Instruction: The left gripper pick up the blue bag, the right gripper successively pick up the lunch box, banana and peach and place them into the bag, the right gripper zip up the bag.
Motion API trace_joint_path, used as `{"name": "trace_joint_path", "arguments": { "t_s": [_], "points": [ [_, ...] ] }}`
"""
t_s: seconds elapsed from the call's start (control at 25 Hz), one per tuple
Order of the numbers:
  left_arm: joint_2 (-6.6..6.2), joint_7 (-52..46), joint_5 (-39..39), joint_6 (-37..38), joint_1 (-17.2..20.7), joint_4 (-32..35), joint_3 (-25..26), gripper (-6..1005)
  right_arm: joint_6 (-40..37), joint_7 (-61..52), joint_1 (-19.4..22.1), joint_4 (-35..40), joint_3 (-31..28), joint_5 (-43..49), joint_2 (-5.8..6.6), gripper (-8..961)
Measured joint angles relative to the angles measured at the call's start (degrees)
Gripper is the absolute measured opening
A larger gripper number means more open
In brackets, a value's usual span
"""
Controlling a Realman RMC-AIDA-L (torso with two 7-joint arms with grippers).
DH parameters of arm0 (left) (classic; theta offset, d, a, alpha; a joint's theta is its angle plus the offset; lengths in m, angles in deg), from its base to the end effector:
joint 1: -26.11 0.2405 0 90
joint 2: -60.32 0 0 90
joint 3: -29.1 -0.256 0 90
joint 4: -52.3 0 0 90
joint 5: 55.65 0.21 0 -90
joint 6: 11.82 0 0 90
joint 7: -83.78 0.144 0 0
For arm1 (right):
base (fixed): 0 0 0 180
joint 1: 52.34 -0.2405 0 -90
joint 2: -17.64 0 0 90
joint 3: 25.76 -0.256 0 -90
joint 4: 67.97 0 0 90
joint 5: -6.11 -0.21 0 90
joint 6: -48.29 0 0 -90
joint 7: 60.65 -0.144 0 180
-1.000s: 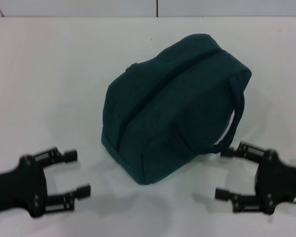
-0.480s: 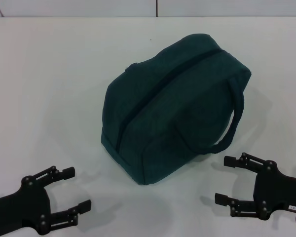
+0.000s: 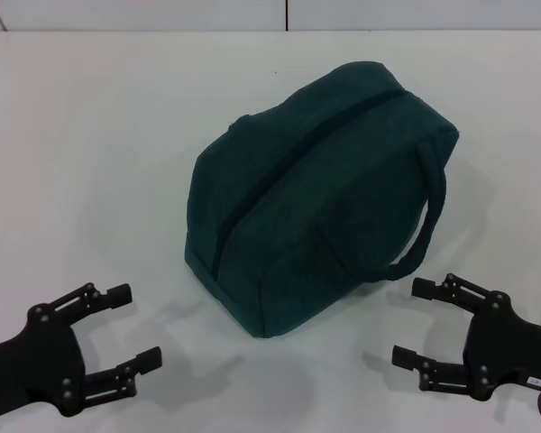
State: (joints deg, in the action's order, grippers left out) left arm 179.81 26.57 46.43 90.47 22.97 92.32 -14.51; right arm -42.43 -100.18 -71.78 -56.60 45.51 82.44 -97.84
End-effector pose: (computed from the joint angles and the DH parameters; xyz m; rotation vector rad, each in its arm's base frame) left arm -0.3357 0.1823 0.0134 -2.5690 -0.5115 -0.8473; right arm 0.3035 0.2295 -0.0526 -2.6543 0.3618 0.9444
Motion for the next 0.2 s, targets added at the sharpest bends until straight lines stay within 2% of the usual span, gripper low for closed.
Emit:
{"name": "trace_joint_path", "arguments": {
  "t_s": [0.2],
  "points": [
    [0.06,0.1,0.0,0.0,-0.7,-0.3,0.0,861,-0.4,0.0,-0.1,-0.1,0.0,0.0,-0.01,886]
  ]
}}
